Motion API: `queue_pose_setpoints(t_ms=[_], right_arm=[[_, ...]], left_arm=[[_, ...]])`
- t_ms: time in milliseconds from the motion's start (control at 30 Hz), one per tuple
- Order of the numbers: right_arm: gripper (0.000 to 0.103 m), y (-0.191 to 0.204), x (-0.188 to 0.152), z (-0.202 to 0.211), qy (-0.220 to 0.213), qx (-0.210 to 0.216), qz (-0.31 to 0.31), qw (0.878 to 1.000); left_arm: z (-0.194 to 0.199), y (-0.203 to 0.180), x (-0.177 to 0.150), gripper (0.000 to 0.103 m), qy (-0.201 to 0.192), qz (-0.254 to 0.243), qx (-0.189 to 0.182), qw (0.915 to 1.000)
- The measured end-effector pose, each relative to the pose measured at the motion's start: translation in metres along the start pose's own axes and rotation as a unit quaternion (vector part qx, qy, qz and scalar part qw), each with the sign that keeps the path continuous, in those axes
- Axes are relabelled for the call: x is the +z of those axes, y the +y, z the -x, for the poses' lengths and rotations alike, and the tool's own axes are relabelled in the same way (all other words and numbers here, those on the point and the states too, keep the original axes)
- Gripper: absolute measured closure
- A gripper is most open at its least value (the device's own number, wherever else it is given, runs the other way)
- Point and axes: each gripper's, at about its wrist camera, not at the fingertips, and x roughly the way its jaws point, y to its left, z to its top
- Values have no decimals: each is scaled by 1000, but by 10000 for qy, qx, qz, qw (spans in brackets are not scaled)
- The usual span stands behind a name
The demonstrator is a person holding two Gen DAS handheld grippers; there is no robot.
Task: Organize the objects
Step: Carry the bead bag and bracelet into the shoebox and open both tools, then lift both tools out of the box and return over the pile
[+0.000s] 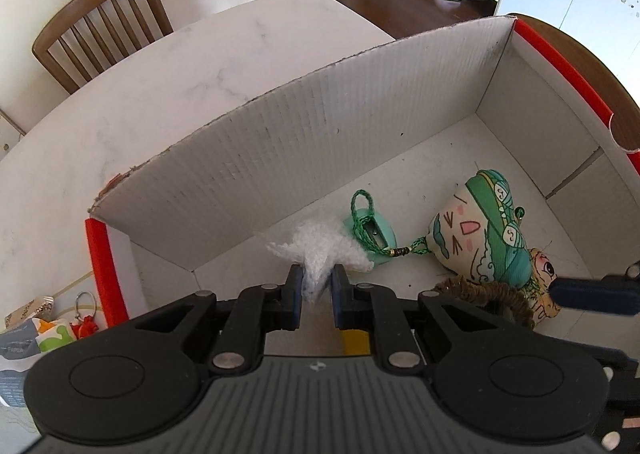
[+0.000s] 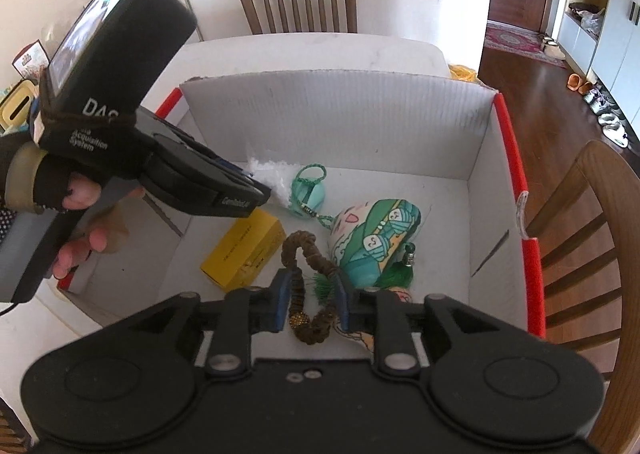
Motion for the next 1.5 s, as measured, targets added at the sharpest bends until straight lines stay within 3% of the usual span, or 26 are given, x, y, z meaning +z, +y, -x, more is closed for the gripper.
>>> queue_pose_setpoints(t_ms=[167, 467, 700, 1033, 1133, 1500], right_arm=[[70, -5, 1, 8, -89, 16, -88, 9999], [61, -6, 0, 23, -206, 23, -228, 9995], [54, -3, -2, 36, -338, 21, -337, 9989], [42, 9, -3, 55, -571, 21, -429, 9974], [39, 14, -3, 60, -638, 0, -424, 9971], [13, 36, -5, 74, -879, -153, -510, 9947]], left_arm=[[7, -4, 1, 84, -80, -132, -2, 9999], [32, -2, -9, 46, -366, -35, -180, 9992], [56, 0, -16, 38, -688, -7, -239, 9973], [90, 15, -36, 37, -1114, 216, -435, 9926], [101, 20, -43, 30, -1234, 261, -518, 9907], [132, 39, -71, 19, -1555, 361, -768, 9842]])
